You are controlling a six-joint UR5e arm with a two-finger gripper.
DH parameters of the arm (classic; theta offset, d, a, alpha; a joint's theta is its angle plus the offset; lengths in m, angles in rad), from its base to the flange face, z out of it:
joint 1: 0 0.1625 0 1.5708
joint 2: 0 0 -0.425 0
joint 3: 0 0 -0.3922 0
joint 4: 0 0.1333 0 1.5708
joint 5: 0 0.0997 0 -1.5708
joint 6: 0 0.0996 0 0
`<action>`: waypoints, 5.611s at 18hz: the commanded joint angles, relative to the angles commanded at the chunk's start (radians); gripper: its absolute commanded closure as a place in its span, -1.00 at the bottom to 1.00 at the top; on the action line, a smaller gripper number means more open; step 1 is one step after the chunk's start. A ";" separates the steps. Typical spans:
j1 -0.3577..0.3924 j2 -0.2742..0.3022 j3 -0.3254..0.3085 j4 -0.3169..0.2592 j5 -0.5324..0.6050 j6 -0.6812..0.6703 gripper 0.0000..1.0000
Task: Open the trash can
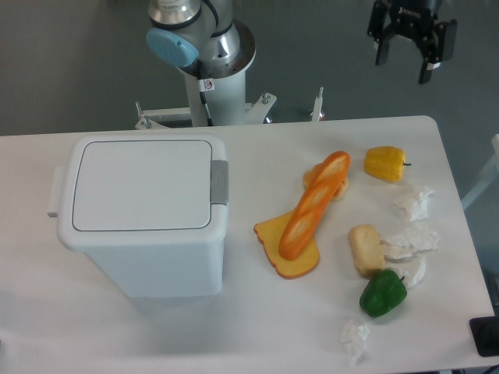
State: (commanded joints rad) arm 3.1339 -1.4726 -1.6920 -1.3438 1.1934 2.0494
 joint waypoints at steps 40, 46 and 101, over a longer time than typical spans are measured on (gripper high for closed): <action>-0.231 -0.103 0.135 0.090 -0.090 -0.911 -1.00; -0.317 -0.127 0.140 0.169 -0.092 -1.138 -1.00; -0.483 -0.193 0.075 0.224 -0.195 -1.859 -1.00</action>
State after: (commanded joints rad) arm 2.6507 -1.6659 -1.6168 -1.1198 0.9986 0.1902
